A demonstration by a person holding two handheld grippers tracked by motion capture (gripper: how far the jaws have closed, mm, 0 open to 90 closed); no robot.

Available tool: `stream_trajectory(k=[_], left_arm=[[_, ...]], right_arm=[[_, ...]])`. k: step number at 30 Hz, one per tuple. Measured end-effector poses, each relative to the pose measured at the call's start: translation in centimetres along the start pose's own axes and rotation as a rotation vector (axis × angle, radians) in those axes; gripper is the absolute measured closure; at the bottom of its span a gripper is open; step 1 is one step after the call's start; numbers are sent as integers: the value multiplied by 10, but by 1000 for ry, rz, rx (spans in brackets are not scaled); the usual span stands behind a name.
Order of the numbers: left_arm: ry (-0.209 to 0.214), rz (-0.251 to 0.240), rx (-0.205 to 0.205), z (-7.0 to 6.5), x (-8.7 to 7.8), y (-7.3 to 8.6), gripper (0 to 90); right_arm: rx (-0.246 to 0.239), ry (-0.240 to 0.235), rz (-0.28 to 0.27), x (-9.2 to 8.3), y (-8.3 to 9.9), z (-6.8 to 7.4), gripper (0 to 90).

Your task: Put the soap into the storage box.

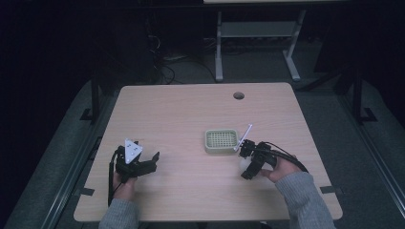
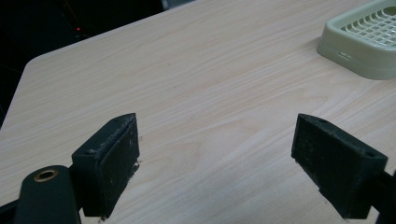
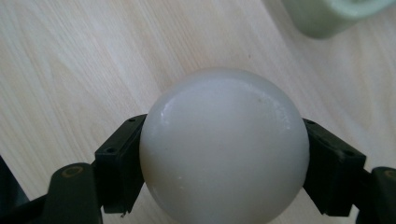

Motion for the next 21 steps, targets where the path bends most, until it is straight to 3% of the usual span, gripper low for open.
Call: stream_trajectory(k=[21], left_arm=[[0, 1, 5, 0, 0, 0, 148]], right_arm=[[-22, -21, -8, -20, -31, -10, 236]])
Point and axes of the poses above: each handheld gripper's, and its own axes: x roughly forward along the jaws, y roughly out of its underside, z roughly to its left, the point moved 2 cm from there along x, roughly forward along the jaws, and after that the axes turned 7 degrees about x, right-handed, at the moved point
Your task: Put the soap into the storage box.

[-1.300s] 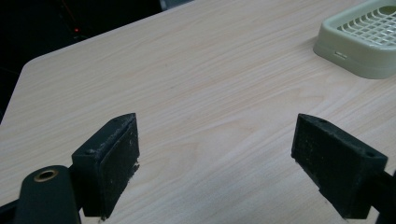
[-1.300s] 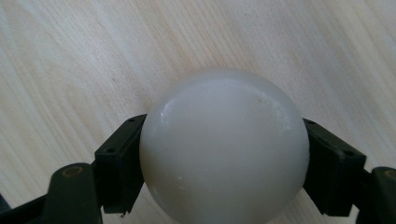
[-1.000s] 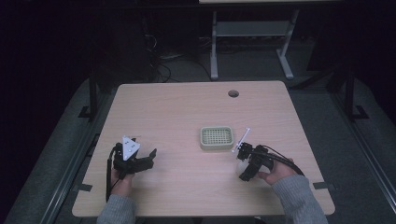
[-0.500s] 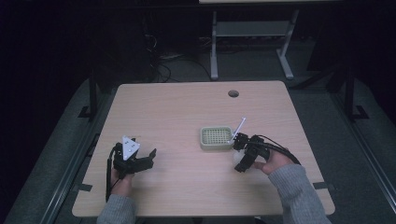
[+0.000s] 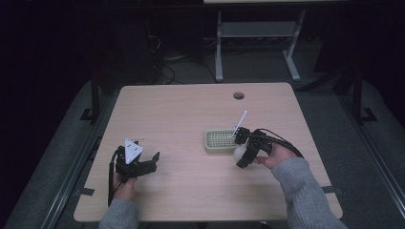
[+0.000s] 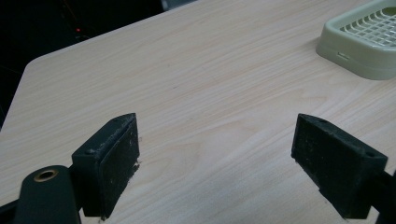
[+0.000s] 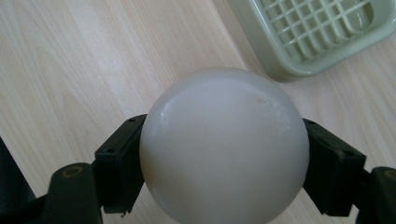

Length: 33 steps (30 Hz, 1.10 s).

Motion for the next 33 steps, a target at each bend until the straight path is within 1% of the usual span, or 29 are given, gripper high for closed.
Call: stream_trajectory(k=[4, 6, 7, 9, 15, 20, 23, 27, 33], left_arm=[[0, -1, -4, 0, 0, 0, 148], [0, 0, -1, 0, 0, 0, 148], [1, 0, 0, 0, 0, 0, 148], [0, 0, 1, 0, 0, 0, 148], [1, -1, -1, 0, 0, 0, 148], [1, -1, -1, 0, 0, 0, 148], [0, -2, -1, 0, 0, 0, 148], [0, -1, -2, 0, 0, 0, 148], [0, -2, -3, 0, 0, 0, 148]], right_arm=[[-6, 0, -3, -2, -5, -2, 236], [-12, 5, 0, -3, -8, -3, 236], [-8, 2, 0, -4, -10, -2, 236], [-16, -1, -4, -4, -13, -3, 236], [-17, -8, -7, -6, -20, -4, 236], [-18, -2, 0, -7, -26, -6, 236], [-16, -14, -6, -8, -28, -8, 236], [-14, -9, 6, -8, -33, -10, 236], [-21, -11, 5, -8, -43, -11, 236]])
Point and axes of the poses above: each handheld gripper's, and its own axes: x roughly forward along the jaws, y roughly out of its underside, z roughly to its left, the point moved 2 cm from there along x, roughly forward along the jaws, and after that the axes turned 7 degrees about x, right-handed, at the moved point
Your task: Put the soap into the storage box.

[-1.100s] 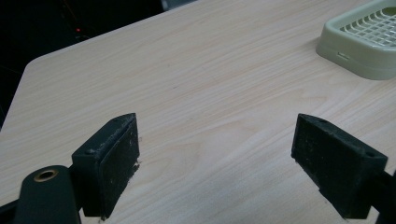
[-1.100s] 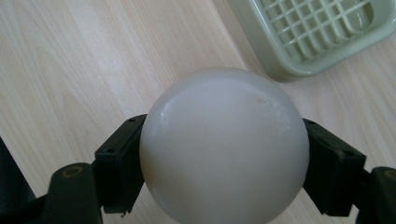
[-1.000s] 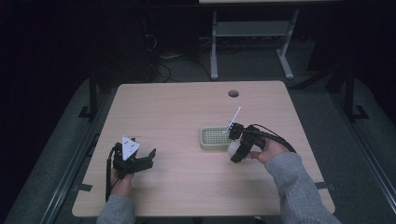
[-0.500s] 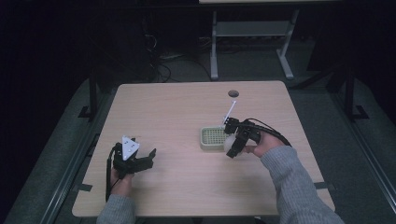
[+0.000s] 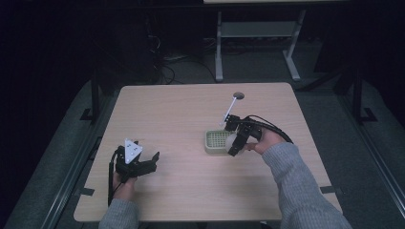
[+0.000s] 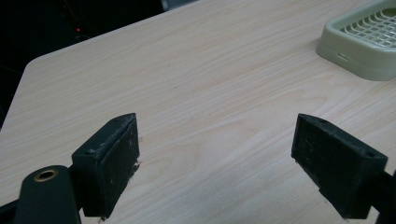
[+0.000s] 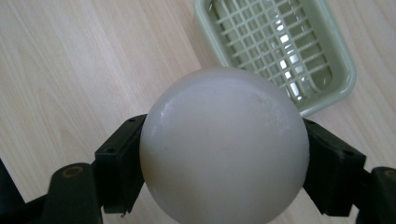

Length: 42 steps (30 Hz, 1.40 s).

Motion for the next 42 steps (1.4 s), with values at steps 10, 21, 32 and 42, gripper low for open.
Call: stream_trajectory(k=[10, 21, 32, 42], left_arm=[[0, -2, -3, 0, 0, 0, 148], [-1, -3, -4, 1, 0, 0, 148], [0, -1, -11, 1, 0, 0, 148], [0, -3, -6, 1, 0, 0, 148]], right_arm=[[-8, 8, 20, 2, -15, -5, 236], [12, -7, 33, 6, -28, -14, 236], [23, -9, 45, 10, -41, -22, 236], [15, 4, 40, 10, -53, -25, 236]])
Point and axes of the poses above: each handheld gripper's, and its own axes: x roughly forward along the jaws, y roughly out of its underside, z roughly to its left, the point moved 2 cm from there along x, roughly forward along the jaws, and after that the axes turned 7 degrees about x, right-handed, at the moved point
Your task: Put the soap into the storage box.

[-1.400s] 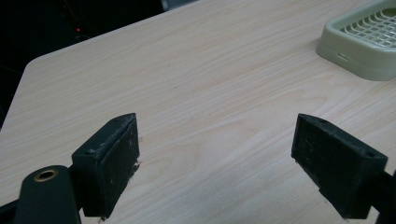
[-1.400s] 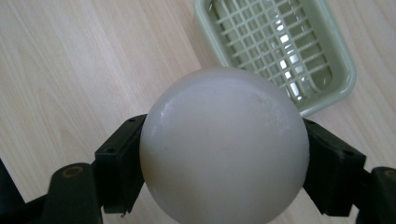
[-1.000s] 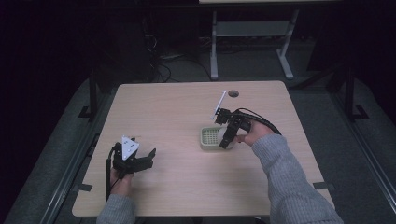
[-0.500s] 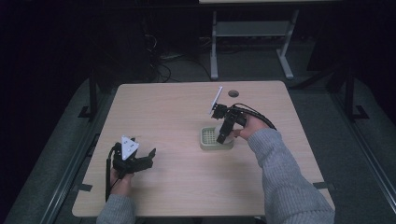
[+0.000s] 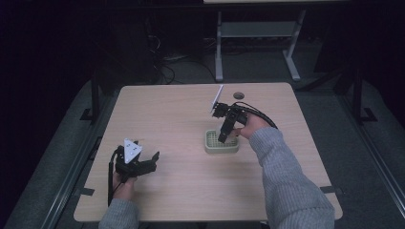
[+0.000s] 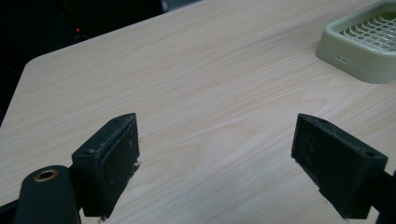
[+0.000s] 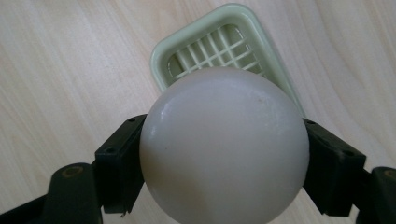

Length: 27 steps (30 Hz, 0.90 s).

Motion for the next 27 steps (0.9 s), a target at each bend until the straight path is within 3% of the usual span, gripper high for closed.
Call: stream_trajectory(k=[4, 27], left_arm=[[3, 1, 5, 0, 0, 0, 148], [3, 0, -2, 0, 1, 0, 148]], right_arm=[[10, 19, 5, 6, -3, -3, 236], [41, 27, -1, 27, -9, -6, 236]])
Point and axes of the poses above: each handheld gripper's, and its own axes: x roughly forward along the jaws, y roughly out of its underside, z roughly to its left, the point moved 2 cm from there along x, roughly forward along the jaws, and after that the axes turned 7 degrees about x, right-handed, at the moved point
